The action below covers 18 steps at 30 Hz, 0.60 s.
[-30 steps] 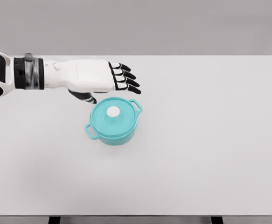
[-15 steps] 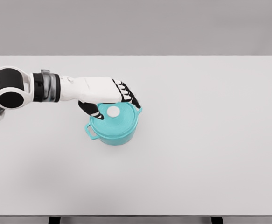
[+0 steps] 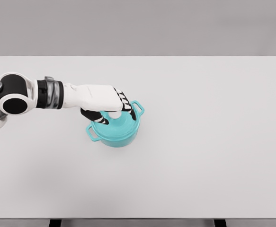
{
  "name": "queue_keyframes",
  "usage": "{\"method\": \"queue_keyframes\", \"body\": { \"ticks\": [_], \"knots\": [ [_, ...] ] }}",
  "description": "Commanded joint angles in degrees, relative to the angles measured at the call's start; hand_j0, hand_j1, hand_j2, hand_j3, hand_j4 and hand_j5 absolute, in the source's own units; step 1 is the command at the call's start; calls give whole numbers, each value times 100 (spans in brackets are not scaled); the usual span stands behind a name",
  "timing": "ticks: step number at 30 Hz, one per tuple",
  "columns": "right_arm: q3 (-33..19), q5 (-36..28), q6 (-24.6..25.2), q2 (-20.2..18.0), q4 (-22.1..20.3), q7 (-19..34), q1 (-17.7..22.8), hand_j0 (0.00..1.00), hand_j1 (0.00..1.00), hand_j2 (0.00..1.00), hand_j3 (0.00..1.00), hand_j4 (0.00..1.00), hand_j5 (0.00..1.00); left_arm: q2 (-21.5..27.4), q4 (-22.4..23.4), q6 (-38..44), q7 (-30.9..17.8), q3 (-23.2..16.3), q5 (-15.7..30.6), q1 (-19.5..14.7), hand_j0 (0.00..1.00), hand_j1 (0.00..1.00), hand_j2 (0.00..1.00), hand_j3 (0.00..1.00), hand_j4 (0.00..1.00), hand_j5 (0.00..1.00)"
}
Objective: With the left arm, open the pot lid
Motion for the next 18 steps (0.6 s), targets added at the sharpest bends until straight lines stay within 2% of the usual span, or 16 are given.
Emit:
{"method": "queue_keyframes", "body": {
  "ticks": [1,4,6,18],
  "knots": [
    [1,-3,-1,-1,0,2,0,100,100,100,100,100,100,1,20,8,2,-15,13,0,76,76,76,76,76,76],
    [1,-3,-1,-1,0,2,0,100,100,100,100,100,100,10,38,16,2,-23,-4,0,76,76,76,76,76,76],
    [1,-3,-1,-1,0,2,0,100,100,100,100,100,100,1,47,34,2,-23,-215,0,76,76,76,76,76,76],
    [1,-3,-1,-1,0,2,0,100,100,100,100,100,100,-25,117,34,2,-103,-233,9,76,76,76,76,76,76]
  ]
}}
